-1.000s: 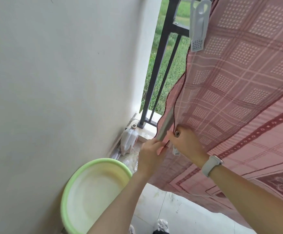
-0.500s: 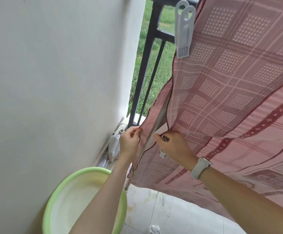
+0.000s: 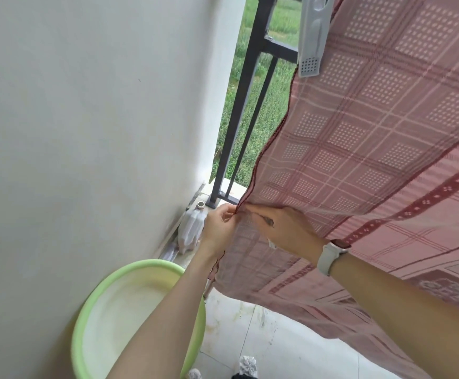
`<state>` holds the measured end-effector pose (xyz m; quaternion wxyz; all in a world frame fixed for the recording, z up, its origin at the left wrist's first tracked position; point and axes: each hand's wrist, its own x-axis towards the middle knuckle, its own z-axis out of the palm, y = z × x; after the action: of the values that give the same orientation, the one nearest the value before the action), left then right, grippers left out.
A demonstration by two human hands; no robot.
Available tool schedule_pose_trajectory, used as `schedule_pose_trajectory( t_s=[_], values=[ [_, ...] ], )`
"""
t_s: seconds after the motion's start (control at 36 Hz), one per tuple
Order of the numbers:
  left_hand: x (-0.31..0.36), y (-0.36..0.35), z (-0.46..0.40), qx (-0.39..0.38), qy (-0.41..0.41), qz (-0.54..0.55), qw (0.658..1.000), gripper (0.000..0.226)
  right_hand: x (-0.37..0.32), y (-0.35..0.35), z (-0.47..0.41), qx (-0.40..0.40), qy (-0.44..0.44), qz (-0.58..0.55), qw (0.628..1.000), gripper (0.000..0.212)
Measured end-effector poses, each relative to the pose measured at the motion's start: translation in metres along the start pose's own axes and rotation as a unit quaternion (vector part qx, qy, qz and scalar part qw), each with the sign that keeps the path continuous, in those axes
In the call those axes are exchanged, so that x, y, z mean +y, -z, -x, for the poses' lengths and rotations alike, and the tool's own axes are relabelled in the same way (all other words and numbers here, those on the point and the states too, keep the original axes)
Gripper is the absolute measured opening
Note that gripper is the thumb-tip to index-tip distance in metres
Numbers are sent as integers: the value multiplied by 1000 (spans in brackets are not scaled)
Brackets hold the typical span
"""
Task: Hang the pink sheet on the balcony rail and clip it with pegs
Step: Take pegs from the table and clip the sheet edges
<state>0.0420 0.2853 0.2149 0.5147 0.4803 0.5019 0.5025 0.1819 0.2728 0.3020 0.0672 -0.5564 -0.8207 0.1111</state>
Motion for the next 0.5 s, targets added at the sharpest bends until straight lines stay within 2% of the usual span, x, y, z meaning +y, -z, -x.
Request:
schedule_pose_trajectory(
  t_s=[0.08,0.14,0.22,0.33,0.36,0.42,0.5],
  values=[
    [-4,1,-4,-2,30,-11,999,7,3,9,-6,-41,-1,-33,999,31],
    [-7,2,-3,6,36,-2,999,3,2,17,-8,-46,6,-29,999,38],
    [-9,3,1,26,39,2,999,11,-4,22,-8,-41,28,-17,999,43],
    [-6,7,4,23,49,7,999,13,-17,22,-11,-39,27,-58,997,64],
    [-7,8,4,20,52,5,998,11,-20,23,-11,-40,15,-98,994,60],
    [-7,9,4,17,57,-5,998,8,-24,23,-12,-37,-12,-196,980,39],
    [-5,8,3,12,59,20,998,6,-25,25,-9,-60,-68,-335,938,19]
  ],
)
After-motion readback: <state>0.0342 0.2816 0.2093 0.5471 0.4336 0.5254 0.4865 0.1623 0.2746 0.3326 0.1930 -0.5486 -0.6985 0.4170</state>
